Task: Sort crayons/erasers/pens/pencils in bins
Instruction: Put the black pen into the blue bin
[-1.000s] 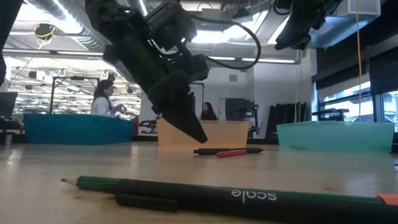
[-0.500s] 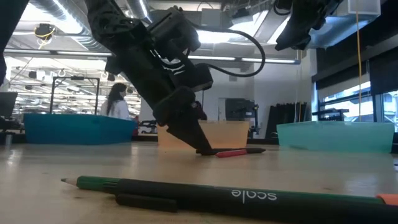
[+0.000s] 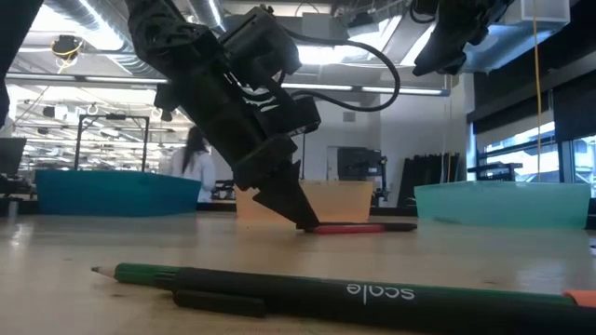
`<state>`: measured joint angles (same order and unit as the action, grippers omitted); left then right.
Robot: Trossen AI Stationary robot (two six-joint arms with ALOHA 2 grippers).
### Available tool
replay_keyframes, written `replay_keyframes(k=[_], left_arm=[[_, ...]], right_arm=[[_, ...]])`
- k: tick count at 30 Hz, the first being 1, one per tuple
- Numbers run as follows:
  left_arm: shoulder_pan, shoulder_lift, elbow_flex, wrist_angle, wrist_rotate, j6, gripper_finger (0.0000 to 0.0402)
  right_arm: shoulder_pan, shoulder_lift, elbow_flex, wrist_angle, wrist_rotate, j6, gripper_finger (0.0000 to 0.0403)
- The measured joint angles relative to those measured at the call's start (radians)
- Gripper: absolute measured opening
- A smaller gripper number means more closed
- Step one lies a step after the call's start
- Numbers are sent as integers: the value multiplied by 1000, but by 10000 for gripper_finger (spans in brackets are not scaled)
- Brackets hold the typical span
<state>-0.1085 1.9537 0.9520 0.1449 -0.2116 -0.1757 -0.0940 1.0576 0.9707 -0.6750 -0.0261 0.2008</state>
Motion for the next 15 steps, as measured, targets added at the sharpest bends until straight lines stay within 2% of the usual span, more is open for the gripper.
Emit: replay_keyframes(k=[8,13,15], left_arm=[[1,1,-1,-4,-14,3,22],[3,2,-2,-4,-25,-7,17],[4,-1,-2,-4,-18,-58,16]], right_arm=[[0,0,0,0,0,0,113],[0,0,0,0,0,0,113],[0,0,0,0,0,0,113]])
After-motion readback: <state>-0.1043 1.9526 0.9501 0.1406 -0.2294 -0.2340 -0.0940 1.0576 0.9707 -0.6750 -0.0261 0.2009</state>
